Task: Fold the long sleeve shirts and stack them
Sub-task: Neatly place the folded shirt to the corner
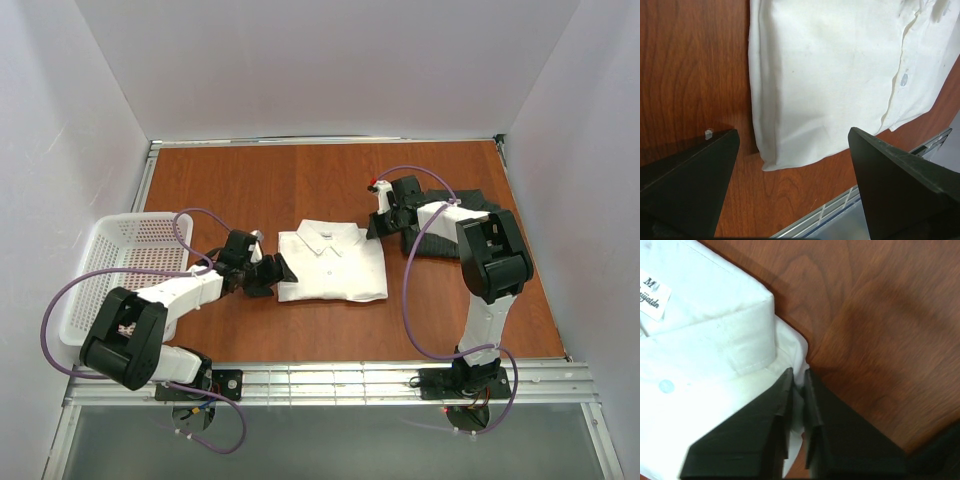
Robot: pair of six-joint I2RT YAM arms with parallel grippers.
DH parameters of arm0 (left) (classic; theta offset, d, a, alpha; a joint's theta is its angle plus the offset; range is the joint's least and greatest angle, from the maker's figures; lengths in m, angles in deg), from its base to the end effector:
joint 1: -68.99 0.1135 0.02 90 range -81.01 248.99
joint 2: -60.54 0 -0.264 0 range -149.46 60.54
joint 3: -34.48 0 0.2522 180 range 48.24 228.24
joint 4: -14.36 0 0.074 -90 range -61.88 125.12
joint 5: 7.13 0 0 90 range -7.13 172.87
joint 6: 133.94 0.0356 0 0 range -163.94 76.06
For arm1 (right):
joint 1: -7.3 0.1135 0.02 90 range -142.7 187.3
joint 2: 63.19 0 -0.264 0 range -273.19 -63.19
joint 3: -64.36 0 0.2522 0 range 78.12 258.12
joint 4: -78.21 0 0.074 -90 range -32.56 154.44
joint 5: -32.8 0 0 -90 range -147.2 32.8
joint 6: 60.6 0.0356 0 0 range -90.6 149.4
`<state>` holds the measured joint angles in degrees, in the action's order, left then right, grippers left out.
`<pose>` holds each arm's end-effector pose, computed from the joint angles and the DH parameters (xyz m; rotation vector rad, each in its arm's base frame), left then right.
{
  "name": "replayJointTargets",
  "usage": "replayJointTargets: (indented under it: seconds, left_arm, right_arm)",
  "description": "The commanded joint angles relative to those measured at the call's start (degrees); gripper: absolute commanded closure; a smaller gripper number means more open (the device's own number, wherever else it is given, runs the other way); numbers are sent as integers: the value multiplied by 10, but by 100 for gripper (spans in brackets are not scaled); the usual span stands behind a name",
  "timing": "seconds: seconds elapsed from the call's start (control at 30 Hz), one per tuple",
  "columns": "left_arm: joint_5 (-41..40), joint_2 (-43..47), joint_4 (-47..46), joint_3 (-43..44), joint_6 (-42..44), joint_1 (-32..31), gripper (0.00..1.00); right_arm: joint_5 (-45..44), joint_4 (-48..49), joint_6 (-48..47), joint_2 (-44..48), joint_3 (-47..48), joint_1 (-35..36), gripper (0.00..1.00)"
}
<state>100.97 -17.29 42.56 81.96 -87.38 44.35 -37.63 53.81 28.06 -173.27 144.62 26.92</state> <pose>0.2119 -0.1094 0.1521 -0.3276 2.7342 -0.7967 0.3655 0.1430 0.1488 -0.5971 2.4555 0.5590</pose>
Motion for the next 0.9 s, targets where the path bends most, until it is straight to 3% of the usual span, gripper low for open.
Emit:
replayJointTargets:
  seconds: [0.0, 0.2, 0.33, 0.53, 0.67, 0.7, 0.87]
  left_arm:
    - [4, -22, 52, -39, -8, -13, 15]
    - [-4, -30, 50, -40, -14, -22, 18]
    - [-20, -27, 51, -46, -21, -24, 25]
    - [-54, -29, 46, -64, -29, -23, 56]
    - [-39, -43, 27, -59, -27, -25, 85]
    - [-37, -44, 25, -57, -25, -27, 98]
    - [-29, -30, 25, -21, -26, -51, 100]
  right_arm:
    - [-14, -66, -6, -25, -26, 7, 94]
    - [-27, -66, -9, -14, -27, 11, 99]
    - [-24, -67, -7, -5, -26, 14, 99]
    - [-26, -68, -8, 15, -23, 22, 99]
    - [-34, -69, -6, 34, -20, 29, 99]
    - [-37, -71, -6, 38, -18, 31, 99]
    - [-88, -106, -15, 82, 14, 36, 99]
